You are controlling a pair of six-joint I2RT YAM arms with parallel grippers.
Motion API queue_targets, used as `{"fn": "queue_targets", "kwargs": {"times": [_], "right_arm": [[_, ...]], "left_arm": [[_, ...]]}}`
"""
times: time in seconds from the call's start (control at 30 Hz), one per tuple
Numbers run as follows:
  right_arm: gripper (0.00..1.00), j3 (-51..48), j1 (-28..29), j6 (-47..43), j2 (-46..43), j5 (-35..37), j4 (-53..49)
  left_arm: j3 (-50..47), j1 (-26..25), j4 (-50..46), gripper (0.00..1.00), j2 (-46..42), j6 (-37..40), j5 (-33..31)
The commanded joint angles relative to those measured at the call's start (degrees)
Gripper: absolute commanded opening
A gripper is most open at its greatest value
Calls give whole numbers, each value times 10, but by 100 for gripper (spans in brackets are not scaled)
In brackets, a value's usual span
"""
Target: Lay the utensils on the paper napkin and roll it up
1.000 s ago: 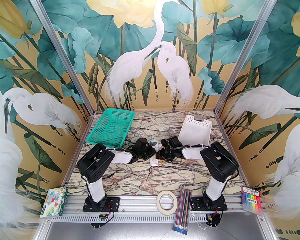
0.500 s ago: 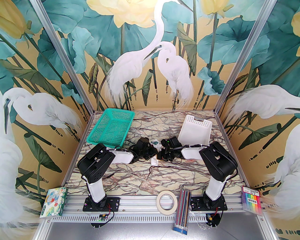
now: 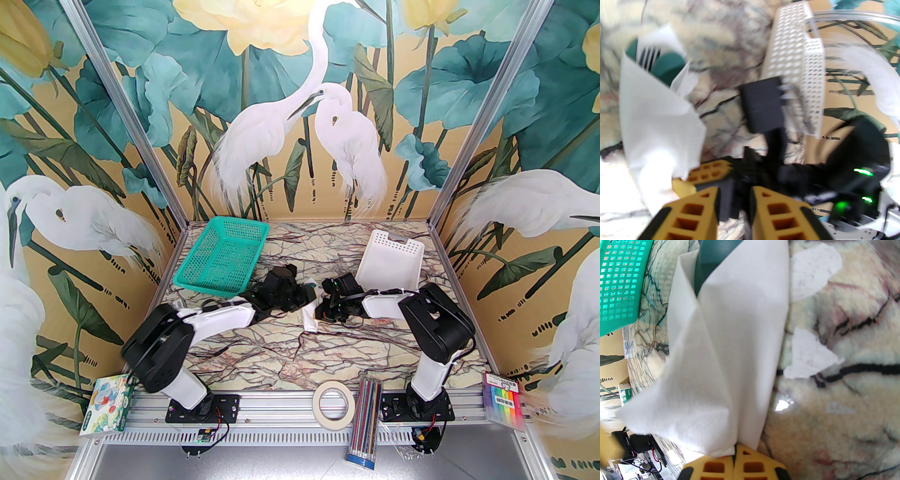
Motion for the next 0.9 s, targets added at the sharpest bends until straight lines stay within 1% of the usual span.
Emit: {"fn": "queue_targets", "kwargs": {"times": [0.0,0.13,0.4,0.7,0.87], "right_arm": [[0,-2,0,-13,9,44,-45],[0,0,0,-16,6,47,-50],[0,1,0,-18,7,42,-50],[0,4,0,-22,9,38,-50],[0,5,0,-24,9,38,-52]], "left_arm": [[-24,19,-62,36,-21,26,-33],[-45,26,-54,42,-12,25,-34],[-35,35,-13,45,50,36,-23],[-12,45,31,43,111,48,16],[7,45,24,39,138,61,31]]}}
